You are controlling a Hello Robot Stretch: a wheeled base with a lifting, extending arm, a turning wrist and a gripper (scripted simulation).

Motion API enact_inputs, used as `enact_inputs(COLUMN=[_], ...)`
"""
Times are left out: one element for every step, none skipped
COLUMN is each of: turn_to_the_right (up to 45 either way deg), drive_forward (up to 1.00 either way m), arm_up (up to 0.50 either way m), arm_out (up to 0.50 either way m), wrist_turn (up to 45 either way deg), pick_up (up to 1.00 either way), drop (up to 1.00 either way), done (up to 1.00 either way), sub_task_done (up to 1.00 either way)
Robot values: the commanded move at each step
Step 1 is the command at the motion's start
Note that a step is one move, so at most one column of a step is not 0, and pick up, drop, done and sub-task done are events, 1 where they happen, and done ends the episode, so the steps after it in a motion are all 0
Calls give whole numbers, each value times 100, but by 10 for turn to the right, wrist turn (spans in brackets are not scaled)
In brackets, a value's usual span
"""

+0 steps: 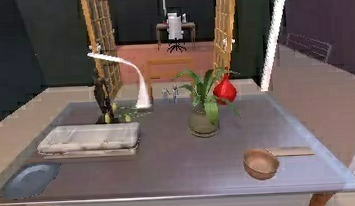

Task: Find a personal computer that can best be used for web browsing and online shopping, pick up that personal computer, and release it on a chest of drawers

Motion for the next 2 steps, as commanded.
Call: enact_inputs(turn_to_the_right=[450,450], drive_forward=[0,0], arm_up=[0,0], arm_out=[0,0], wrist_turn=[0,0], pick_up=[0,0], drop=[0,0], done=[0,0], sub_task_done=[0,0])
